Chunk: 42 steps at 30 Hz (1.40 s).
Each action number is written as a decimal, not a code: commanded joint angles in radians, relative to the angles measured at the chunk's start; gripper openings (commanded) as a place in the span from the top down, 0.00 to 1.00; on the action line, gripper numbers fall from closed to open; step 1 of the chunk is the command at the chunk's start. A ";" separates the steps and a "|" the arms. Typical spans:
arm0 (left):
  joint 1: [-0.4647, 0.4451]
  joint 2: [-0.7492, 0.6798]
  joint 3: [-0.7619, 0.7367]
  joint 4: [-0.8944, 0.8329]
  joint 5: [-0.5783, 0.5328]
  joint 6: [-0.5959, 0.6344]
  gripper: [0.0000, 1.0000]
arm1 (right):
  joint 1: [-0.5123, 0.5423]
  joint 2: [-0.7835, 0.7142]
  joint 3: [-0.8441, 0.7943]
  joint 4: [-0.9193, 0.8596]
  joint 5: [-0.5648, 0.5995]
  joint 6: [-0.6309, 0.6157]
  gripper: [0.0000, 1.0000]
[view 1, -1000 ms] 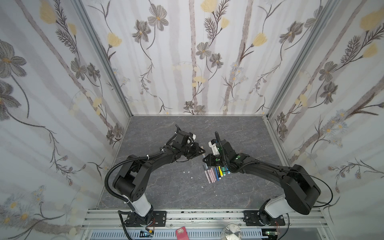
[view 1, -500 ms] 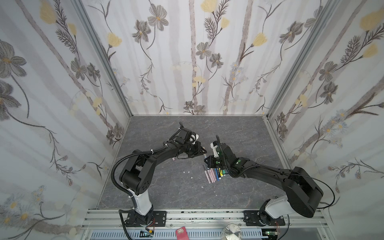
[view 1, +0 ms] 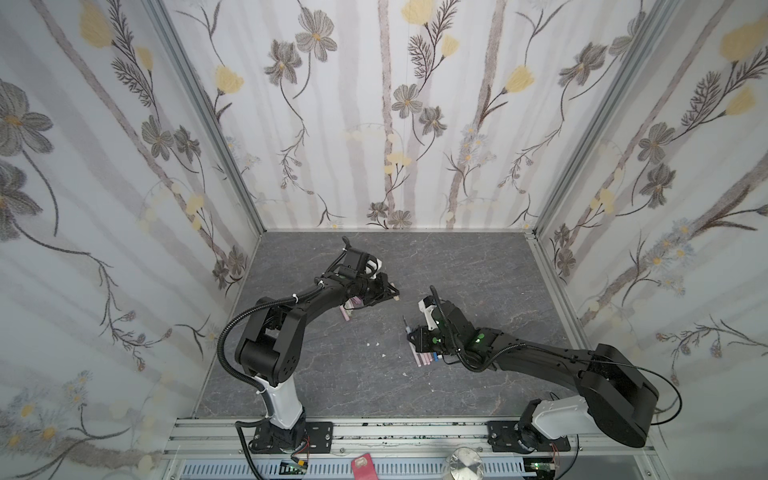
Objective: Open the pen caps
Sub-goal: 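Pull the beige cap off with the left gripper while the right holds the pen, then carry the beige cap to the cap row while the right lowers the pen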
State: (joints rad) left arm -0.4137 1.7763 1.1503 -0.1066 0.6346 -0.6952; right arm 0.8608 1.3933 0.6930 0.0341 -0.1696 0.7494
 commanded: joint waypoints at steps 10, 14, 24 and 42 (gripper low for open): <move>0.088 -0.096 -0.095 0.008 -0.079 0.073 1.00 | 0.039 0.036 0.031 -0.028 -0.032 0.008 1.00; 0.164 -0.165 -0.167 -0.017 -0.078 0.099 1.00 | 0.080 0.098 0.069 -0.042 0.009 0.019 1.00; 0.331 -0.317 -0.338 -0.055 -0.086 0.156 1.00 | 0.157 0.243 0.173 -0.175 0.218 0.046 1.00; 0.377 -0.329 -0.414 -0.007 -0.098 0.158 1.00 | 0.190 0.309 0.185 -0.253 0.340 0.060 0.93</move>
State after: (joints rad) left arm -0.0380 1.4460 0.7345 -0.1452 0.5423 -0.5495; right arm 1.0481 1.6939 0.8730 -0.1886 0.1390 0.7925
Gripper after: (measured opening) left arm 0.079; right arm 0.079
